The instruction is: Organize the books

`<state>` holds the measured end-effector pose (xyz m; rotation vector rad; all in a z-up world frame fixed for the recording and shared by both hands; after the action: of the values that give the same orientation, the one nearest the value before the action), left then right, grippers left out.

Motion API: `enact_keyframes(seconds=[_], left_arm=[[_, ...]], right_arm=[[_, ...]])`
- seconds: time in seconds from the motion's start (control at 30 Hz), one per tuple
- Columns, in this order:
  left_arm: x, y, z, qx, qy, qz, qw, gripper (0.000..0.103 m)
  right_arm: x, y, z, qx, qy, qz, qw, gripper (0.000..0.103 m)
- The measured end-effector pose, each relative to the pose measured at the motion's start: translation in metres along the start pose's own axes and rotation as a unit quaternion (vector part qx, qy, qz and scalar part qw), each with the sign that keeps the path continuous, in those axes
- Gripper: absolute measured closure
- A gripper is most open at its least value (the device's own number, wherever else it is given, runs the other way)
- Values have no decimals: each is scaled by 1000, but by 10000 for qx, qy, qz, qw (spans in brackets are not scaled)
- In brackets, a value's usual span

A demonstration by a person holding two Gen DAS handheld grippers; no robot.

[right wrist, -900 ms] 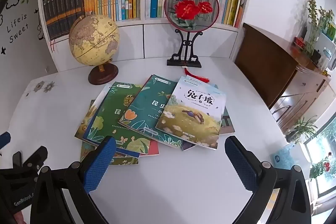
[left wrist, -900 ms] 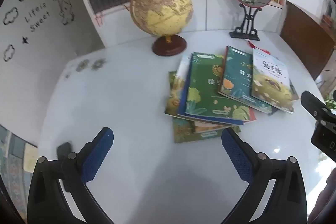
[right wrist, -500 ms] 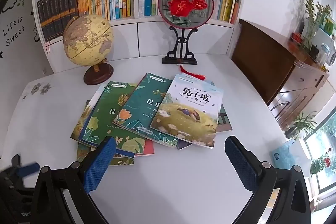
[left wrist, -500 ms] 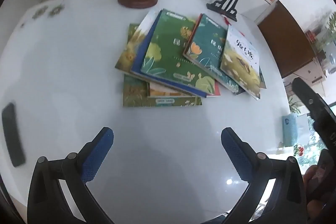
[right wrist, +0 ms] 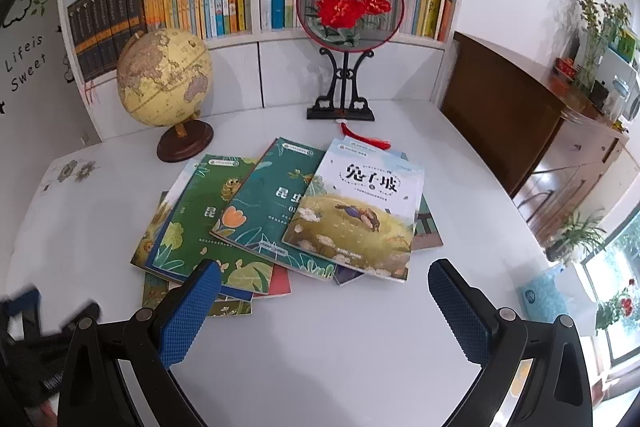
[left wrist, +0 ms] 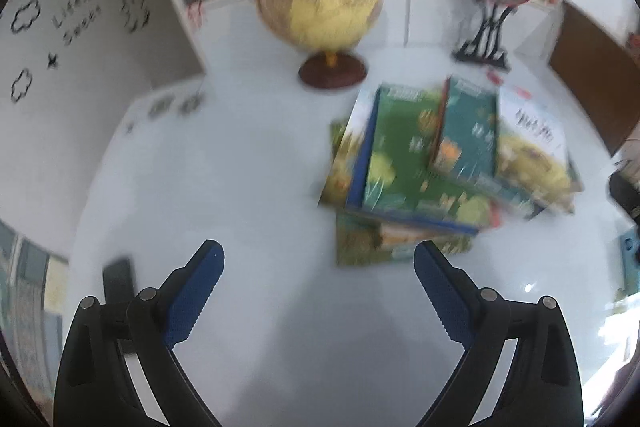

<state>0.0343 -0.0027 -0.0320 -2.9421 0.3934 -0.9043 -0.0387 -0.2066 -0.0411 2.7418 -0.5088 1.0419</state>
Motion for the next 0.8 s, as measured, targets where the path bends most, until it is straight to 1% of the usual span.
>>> enact_keyframes(seconds=[0.13,0.2,0.23,0.27,0.33,0.4,0.43,0.5,0.57,0.6,0.63,0.73,0.77,0.8], left_arm=[[33,12,-24,-257,454,323,9981,7],[58,18,-37,-568,656,372,9955,7],[71,22,-44,-730,771,381,9936,7],[78,28,-46,-789,851,394,9925,5],[93,43,-49,-861,1007,478,9900,4],[100,56,-38,-1037,911,512,9891,4],[101,63,-30,-1066,836,503,9895,4],[98,71,-16,-1082,735,506,9901,4],[97,79,-4,-1140,635,531,9900,4],[96,90,4,-1181,616,664,9889,4],[96,92,6,-1226,638,742,9876,4],[93,121,20,-1466,629,1052,9816,4],[92,124,23,-1555,635,1089,9797,4],[91,133,27,-1731,626,1127,9764,4]], right_arm=[[8,15,-4,-60,44,110,9999,0],[14,28,-7,-148,71,294,9994,0],[20,37,-9,-84,102,411,9991,0],[25,46,-12,-76,140,495,9986,0],[36,61,-15,-236,219,549,9980,0],[47,73,-16,-261,291,600,9974,0],[53,78,-14,-229,294,632,9973,0],[57,84,-7,-151,236,688,9972,0],[59,88,5,14,124,711,9974,0],[59,89,12,101,63,697,9975,0],[59,90,22,196,-26,687,9974,0],[55,91,40,544,-137,707,9959,0],[55,92,46,681,-163,728,9949,0],[55,93,52,722,-200,741,9944,0]])
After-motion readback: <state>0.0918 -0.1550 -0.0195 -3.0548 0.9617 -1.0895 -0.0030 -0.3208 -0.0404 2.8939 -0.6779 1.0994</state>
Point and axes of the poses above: each gripper's, at about its wrist camera, not at the fingertips, and z roughly the way its jaws point, y to its right, x to its top, the point moved 3 cm from there along z, roughly the way its jaws point, and after that the axes turned 1 degree about -z, right-handed, at the moved point
